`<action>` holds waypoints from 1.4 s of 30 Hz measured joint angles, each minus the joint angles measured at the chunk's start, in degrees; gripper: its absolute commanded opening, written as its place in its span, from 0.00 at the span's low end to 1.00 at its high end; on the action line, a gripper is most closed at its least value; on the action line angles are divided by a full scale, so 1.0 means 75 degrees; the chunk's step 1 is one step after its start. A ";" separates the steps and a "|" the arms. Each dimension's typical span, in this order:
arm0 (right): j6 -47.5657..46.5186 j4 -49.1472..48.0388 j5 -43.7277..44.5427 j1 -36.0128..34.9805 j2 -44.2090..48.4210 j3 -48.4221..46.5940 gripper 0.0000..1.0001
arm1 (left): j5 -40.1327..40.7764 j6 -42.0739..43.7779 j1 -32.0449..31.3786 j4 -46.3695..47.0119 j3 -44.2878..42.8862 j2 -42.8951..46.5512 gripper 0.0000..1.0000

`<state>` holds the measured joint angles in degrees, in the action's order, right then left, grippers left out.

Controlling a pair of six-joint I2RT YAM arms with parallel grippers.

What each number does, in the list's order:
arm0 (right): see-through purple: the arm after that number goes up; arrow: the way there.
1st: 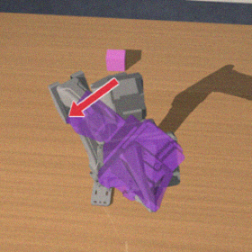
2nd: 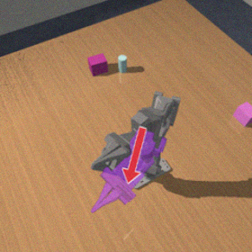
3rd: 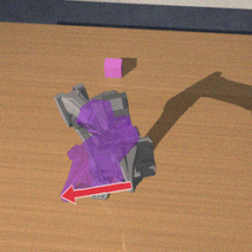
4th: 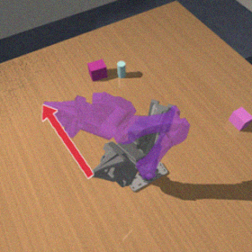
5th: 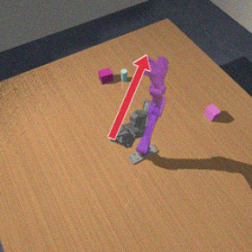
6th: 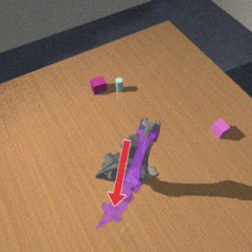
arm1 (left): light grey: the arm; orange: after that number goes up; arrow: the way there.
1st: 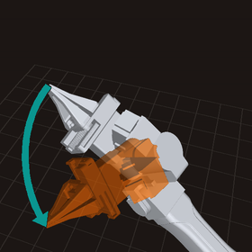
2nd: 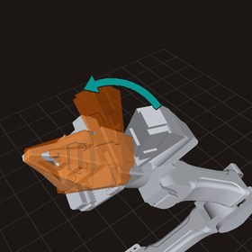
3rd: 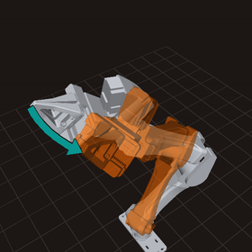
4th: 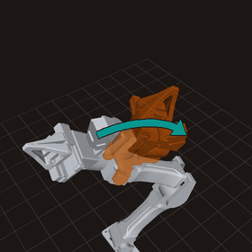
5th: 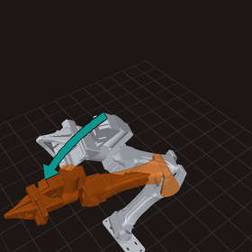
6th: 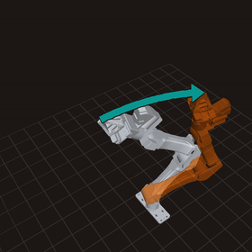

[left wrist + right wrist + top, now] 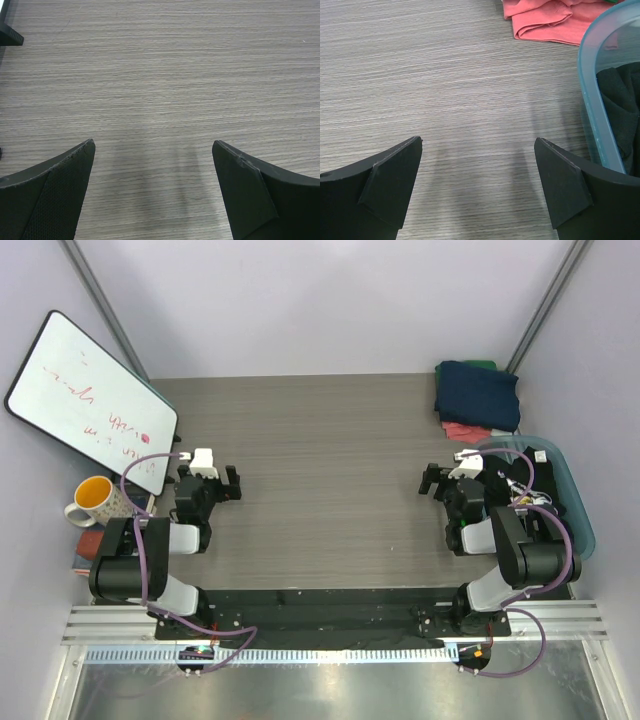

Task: Fold and stack the t-shirts
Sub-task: Grab crumpled tshirt from bin with the right arm

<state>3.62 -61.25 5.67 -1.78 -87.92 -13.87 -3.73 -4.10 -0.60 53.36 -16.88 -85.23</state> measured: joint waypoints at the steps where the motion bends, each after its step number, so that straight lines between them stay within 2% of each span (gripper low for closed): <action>1: 0.0000 0.0000 -0.0006 0.0000 0.0000 0.0000 1.00 | 0.0000 -0.0003 0.0000 0.0000 0.0000 0.0000 1.00; 17: -0.0009 -0.0128 -0.0050 0.0006 -0.0012 0.0003 1.00 | 0.0000 -0.0003 0.0000 0.0017 0.0000 0.0000 1.00; 23: -0.0364 0.0052 -0.0857 0.0096 0.0329 0.0119 1.00 | -0.0411 0.0079 0.0006 -0.0029 0.0000 0.0099 1.00; 26: -0.0624 0.0836 -0.1413 0.0111 0.0991 -0.0076 1.00 | -0.0898 0.0254 0.0006 -0.0930 -0.0178 0.0679 1.00; 29: -0.0877 0.1670 -0.2180 0.0117 0.1606 -0.0475 1.00 | -0.1411 0.0425 0.0003 -0.1938 -0.0833 0.1294 1.00; 34: -0.1157 0.2436 -0.3786 0.0117 0.2025 -0.0959 1.00 | -0.2087 0.0659 0.0020 -0.2340 -0.1588 0.1851 1.00; 37: -0.1524 0.3322 -0.4785 0.0082 0.2011 -0.1367 1.00 | -0.2696 0.1023 0.0032 -0.2699 -0.1807 0.1979 1.00; 39: -0.1851 0.4226 -0.5234 0.0050 0.1915 -0.1967 1.00 | -0.2935 0.1239 0.0026 -0.3392 -0.2218 0.1982 1.00; 41: -0.2055 0.5386 -0.5391 0.0017 0.1591 -0.3037 1.00 | -0.3022 0.1376 0.0026 -0.4593 -0.3092 0.1906 1.00; 42: -0.2183 0.6286 -0.5380 0.0017 0.1346 -0.3832 1.00 | -0.3010 0.1411 0.0026 -0.5409 -0.3902 0.1728 1.00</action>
<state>-12.75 -14.11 -34.68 -1.65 -77.82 -42.61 -26.30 6.48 -0.40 12.80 -46.15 -72.27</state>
